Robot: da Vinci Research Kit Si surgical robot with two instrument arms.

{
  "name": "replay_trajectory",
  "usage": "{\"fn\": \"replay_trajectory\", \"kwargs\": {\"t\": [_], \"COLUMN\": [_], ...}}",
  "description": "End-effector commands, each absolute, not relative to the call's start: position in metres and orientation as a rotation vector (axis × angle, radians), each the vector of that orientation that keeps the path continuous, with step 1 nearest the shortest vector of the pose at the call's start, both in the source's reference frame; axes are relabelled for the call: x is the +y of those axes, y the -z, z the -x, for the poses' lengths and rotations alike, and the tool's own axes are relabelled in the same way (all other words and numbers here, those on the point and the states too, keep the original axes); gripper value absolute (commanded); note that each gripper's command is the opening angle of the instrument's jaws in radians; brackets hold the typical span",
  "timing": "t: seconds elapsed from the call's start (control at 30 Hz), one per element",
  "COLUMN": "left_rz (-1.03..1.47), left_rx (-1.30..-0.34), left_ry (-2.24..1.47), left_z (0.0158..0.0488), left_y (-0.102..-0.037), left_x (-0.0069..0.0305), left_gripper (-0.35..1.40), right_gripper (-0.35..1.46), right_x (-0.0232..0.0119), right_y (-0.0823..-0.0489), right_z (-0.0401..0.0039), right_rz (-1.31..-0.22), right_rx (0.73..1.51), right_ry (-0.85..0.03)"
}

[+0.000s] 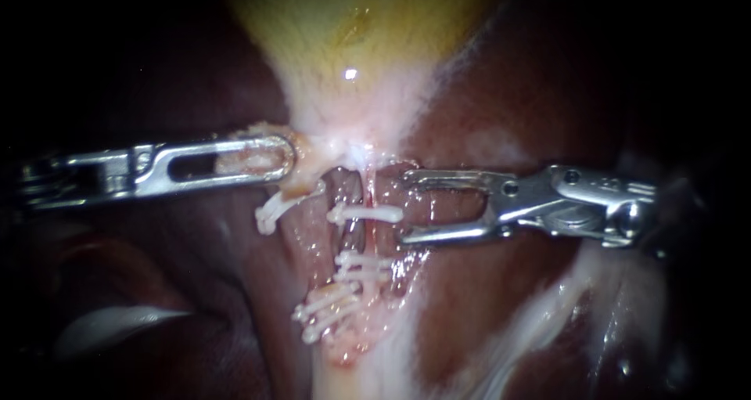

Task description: Going back third clip right tube

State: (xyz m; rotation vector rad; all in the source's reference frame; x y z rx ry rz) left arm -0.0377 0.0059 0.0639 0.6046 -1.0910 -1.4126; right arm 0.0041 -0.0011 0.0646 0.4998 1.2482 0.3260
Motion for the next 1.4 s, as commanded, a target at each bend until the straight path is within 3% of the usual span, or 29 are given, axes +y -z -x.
{"fn": "replay_trajectory", "kwargs": {"t": [0.03,0.33,0.8,1.4], "left_rz": [-0.606,-0.606,-0.593,-0.578], "left_rx": [-1.091,-1.091,-1.098,-1.039], "left_ry": [1.412,1.412,1.410,1.427], "left_z": [0.0377,0.0377,0.0399,0.0426], "left_y": [-0.0639,-0.0640,-0.0668,-0.0723], "left_x": [0.0059,0.0060,0.0057,0.0052], "left_gripper": [-0.35,-0.35,-0.35,-0.35], "right_gripper": [0.50,0.50,0.50,0.50], "right_x": [-0.0009,-0.0011,-0.0013,-0.0017], "right_y": [-0.0641,-0.0627,-0.0626,-0.0620], "right_z": [-0.0035,-0.0014,-0.0005,-0.0004], "right_rz": [-0.494,-0.471,-0.467,-0.462], "right_rx": [1.247,1.249,1.253,1.256], "right_ry": [-0.303,-0.231,-0.217,-0.205]}}
